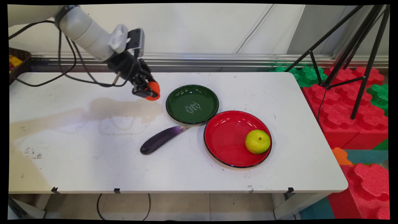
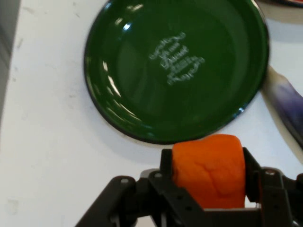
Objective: Place the picked object on the table
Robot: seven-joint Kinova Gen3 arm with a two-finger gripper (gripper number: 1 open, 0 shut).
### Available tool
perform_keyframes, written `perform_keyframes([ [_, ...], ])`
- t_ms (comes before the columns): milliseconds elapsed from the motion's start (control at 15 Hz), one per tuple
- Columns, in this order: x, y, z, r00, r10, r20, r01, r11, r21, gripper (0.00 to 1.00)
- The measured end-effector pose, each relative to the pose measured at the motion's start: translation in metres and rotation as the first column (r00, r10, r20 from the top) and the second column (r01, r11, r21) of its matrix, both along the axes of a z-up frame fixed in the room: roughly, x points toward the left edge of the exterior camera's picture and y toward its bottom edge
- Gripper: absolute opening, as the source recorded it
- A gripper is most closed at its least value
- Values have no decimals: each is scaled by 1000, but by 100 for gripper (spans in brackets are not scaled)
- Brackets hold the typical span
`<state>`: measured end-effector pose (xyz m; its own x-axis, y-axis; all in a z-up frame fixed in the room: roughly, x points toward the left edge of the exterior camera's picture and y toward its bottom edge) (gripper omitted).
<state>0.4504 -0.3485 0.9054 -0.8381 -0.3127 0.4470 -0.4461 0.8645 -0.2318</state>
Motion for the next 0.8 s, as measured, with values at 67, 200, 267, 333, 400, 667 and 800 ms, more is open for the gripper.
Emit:
perform_keyframes([
  [67, 3, 5, -2, 1000, -10, 6, 10, 1000, 6, 0],
  [200, 5, 12, -6, 1000, -18, 14, 18, 1000, 17, 0],
  [267, 5, 15, -9, 1000, -24, 19, 24, 999, 21, 0],
  [333, 5, 19, -12, 999, -31, 26, 30, 999, 24, 0],
  [400, 4, 21, -15, 999, -38, 33, 37, 999, 26, 0],
  [667, -1, 25, -26, 998, -47, 49, 46, 998, 34, 0],
  [800, -3, 26, -33, 997, -52, 60, 50, 998, 42, 0],
])
